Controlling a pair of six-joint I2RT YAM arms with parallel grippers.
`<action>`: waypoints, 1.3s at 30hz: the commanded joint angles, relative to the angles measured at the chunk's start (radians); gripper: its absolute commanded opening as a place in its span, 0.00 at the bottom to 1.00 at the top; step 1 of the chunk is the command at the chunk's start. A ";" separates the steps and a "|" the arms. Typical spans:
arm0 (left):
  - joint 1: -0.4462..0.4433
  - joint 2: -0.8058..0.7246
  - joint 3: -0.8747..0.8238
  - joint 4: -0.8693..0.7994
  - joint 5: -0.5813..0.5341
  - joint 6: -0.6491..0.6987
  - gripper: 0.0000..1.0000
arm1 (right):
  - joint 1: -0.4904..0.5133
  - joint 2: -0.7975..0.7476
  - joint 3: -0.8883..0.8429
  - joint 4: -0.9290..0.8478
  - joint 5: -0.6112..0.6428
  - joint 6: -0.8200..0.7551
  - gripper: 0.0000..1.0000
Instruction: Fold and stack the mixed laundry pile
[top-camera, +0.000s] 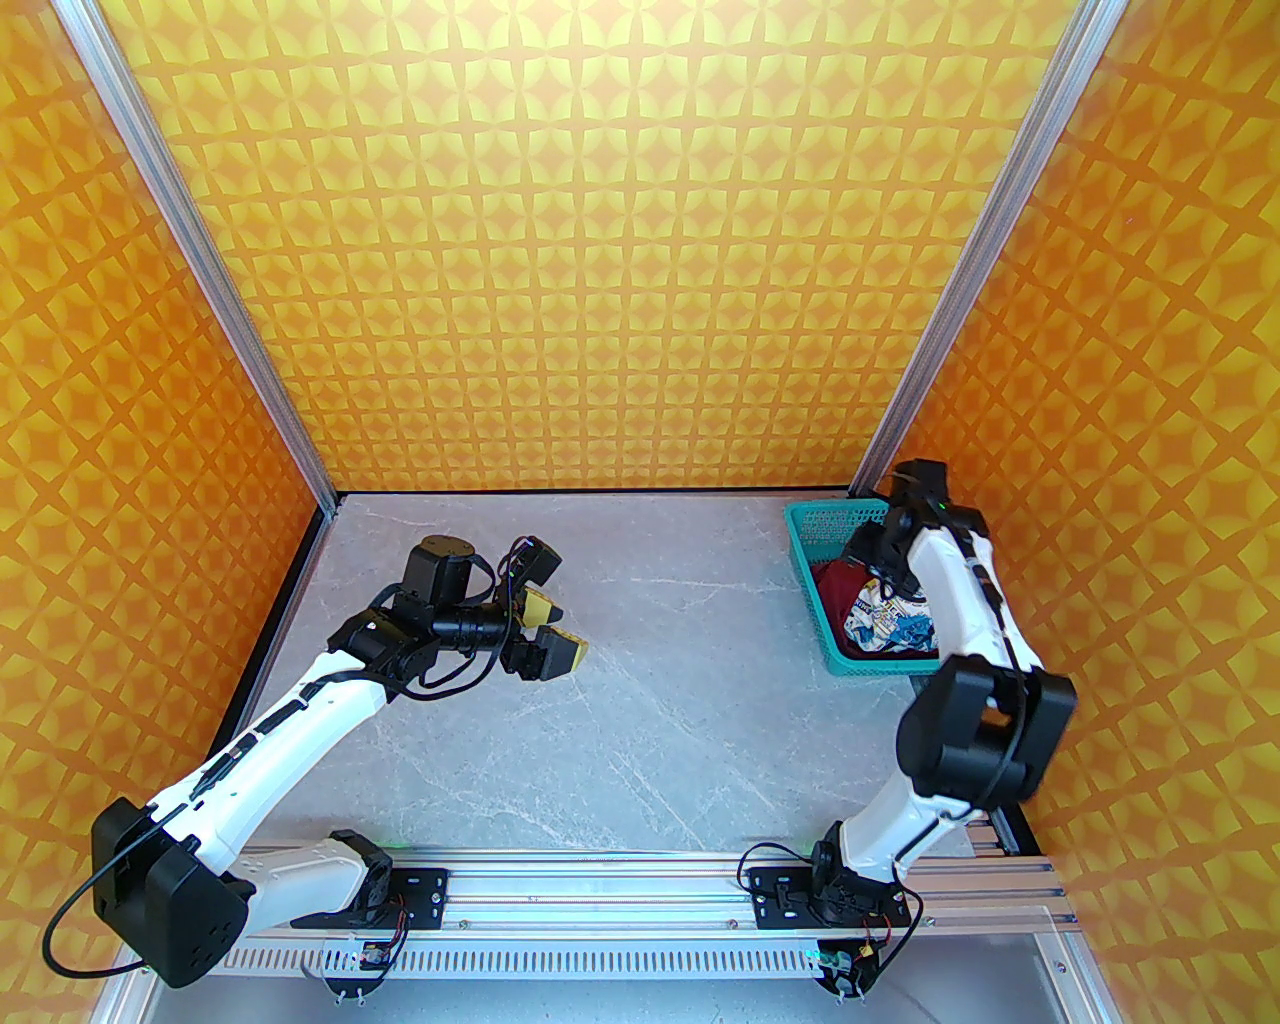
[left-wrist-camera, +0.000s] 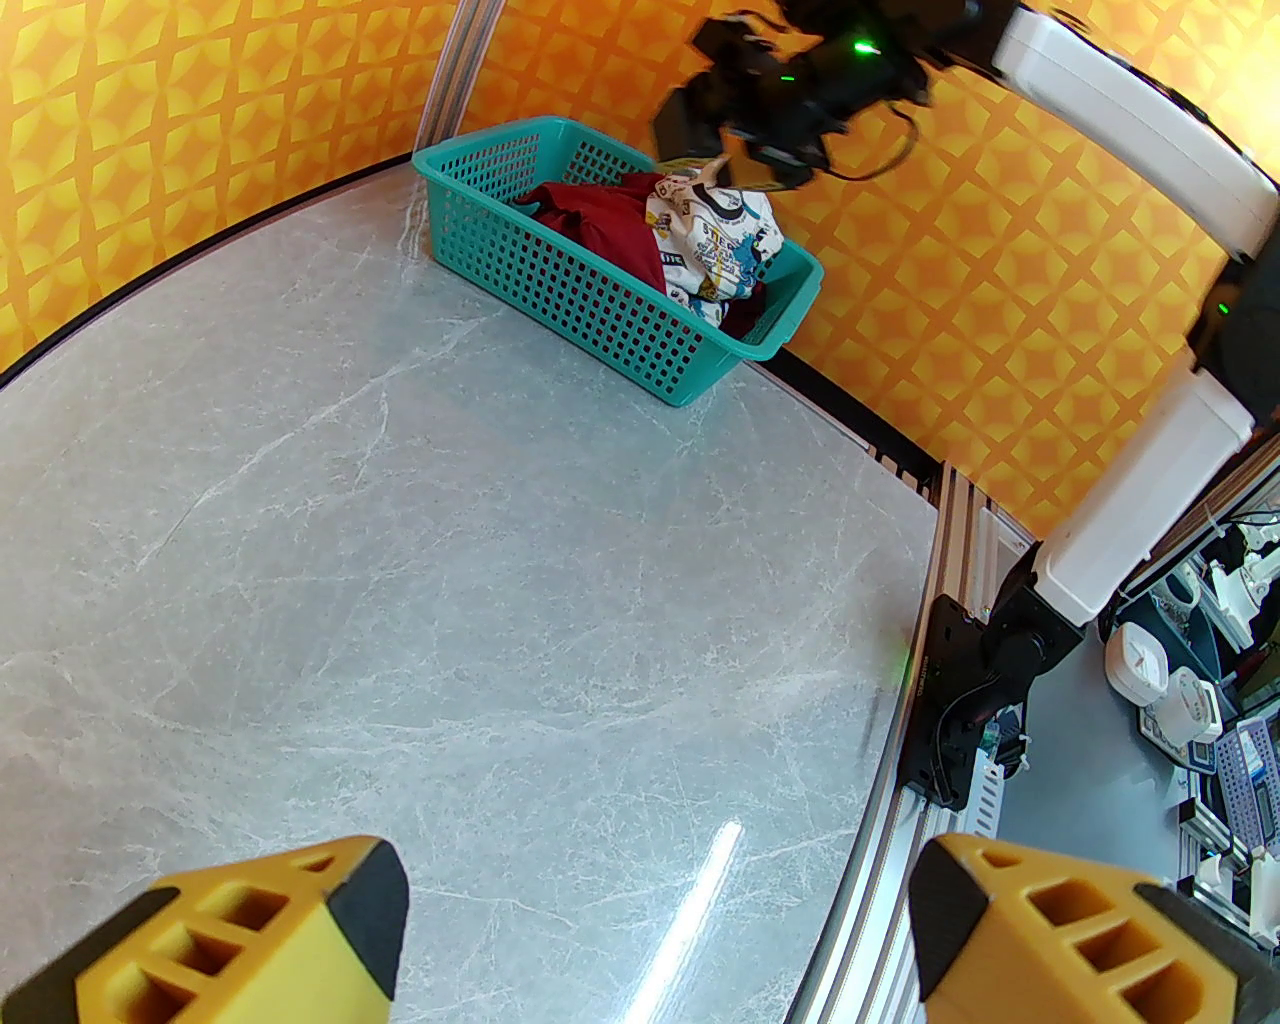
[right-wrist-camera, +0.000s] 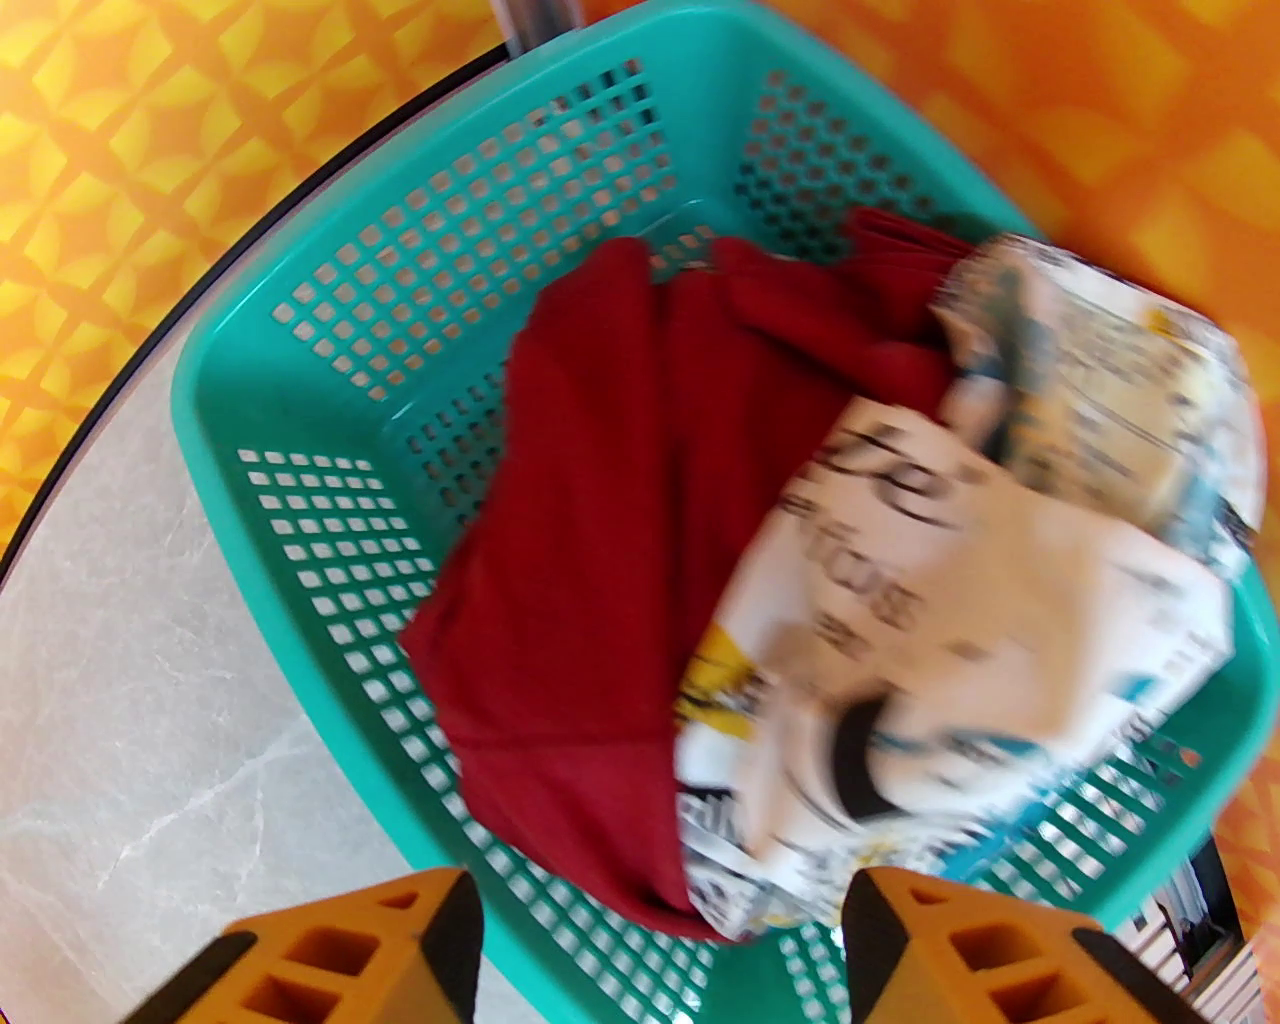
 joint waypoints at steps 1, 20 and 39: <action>-0.003 0.007 -0.005 -0.017 0.024 0.038 0.87 | 0.019 0.084 0.055 0.004 0.007 0.012 0.60; -0.003 0.033 0.006 -0.041 0.025 0.058 0.87 | 0.019 0.131 0.245 0.000 -0.031 0.032 0.00; -0.003 0.032 0.003 -0.030 0.025 0.054 0.86 | 0.016 -0.226 0.467 0.346 -0.266 0.058 0.00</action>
